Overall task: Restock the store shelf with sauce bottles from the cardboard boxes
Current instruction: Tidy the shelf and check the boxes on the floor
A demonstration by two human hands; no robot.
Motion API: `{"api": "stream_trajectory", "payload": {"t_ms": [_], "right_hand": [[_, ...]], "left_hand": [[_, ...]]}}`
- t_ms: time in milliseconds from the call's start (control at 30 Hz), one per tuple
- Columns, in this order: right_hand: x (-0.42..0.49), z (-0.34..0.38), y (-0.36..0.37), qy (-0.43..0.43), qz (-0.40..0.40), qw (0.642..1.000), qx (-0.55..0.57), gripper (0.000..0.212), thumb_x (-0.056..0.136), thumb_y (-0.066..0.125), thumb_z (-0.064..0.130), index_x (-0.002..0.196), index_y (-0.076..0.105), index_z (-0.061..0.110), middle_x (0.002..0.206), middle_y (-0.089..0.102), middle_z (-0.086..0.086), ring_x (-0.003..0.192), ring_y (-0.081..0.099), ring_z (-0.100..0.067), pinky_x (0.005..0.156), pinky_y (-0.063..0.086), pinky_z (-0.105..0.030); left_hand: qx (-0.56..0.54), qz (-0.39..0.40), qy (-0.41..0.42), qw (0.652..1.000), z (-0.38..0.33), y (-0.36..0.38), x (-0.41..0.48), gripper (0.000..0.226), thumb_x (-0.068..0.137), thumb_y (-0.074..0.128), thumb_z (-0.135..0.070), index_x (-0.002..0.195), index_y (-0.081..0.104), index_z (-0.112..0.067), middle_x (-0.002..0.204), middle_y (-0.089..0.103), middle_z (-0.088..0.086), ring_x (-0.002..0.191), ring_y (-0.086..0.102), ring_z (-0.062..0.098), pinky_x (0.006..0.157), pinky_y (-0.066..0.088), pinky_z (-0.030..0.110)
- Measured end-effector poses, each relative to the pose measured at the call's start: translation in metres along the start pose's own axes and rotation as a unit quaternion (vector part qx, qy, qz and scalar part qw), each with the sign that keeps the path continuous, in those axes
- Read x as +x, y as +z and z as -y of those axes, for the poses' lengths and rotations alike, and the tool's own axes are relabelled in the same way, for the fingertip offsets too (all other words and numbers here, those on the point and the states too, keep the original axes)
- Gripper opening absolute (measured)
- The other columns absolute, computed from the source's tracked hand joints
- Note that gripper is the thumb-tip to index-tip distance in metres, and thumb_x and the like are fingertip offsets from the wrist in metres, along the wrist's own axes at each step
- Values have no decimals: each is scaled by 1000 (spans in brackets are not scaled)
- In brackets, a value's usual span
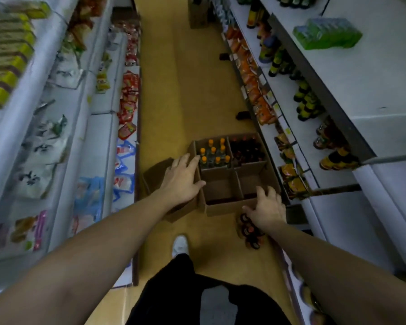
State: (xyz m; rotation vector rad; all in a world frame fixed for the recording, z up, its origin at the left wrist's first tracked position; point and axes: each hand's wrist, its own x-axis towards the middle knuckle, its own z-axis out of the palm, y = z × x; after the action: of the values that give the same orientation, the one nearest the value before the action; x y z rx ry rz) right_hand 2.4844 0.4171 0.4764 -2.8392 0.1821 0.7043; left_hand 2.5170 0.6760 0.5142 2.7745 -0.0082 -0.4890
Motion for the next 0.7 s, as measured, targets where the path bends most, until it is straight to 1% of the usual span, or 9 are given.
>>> {"api": "stream_trajectory", "payload": {"t_ms": [133, 333, 467, 567, 633, 700], "right_hand": [[37, 33, -22, 25, 0, 999, 21, 79, 99, 58, 55, 160, 22, 21, 166, 17, -16, 150, 22, -40, 117, 32, -52], [85, 40, -36, 73, 12, 996, 49, 78, 97, 59, 56, 158, 27, 20, 164, 21, -16, 148, 25, -40, 116, 34, -51], [136, 19, -37, 94, 46, 991, 87, 77, 97, 62, 51, 157, 30, 16, 162, 25, -17, 147, 27, -41, 115, 36, -53], [187, -3, -27, 100, 70, 988, 97, 77, 95, 66, 48, 154, 33, 13, 157, 30, -19, 141, 32, -44, 109, 41, -51], [226, -13, -17, 109, 94, 984, 109, 77, 95, 67, 47, 154, 32, 12, 154, 31, -20, 138, 34, -46, 106, 43, -50], [274, -22, -2, 115, 108, 981, 116, 78, 94, 67, 48, 154, 32, 12, 153, 33, -20, 137, 36, -45, 107, 42, -50]], "left_hand": [[3, 52, 16, 999, 24, -35, 58, 83, 101, 57, -52, 165, 10, -29, 173, 9, 5, 158, 7, 30, 126, 22, 49], [-3, 83, 17, 996, 29, -51, 139, 81, 101, 58, -51, 165, 13, -27, 171, 14, 7, 158, 12, 31, 124, 26, 49], [-10, 116, 21, 993, 20, -36, 188, 80, 102, 57, -51, 165, 14, -26, 171, 13, 7, 157, 12, 30, 124, 27, 46], [-10, 139, 16, 990, 12, -15, 222, 79, 101, 57, -52, 164, 16, -25, 171, 14, 6, 157, 13, 29, 124, 26, 45], [-13, 158, 13, 987, 7, 4, 251, 79, 102, 57, -51, 164, 16, -25, 171, 14, 5, 157, 12, 28, 124, 25, 44], [-13, 171, 12, 985, 1, 34, 289, 78, 102, 56, -51, 164, 16, -24, 171, 14, 6, 157, 12, 28, 124, 24, 43]]}}
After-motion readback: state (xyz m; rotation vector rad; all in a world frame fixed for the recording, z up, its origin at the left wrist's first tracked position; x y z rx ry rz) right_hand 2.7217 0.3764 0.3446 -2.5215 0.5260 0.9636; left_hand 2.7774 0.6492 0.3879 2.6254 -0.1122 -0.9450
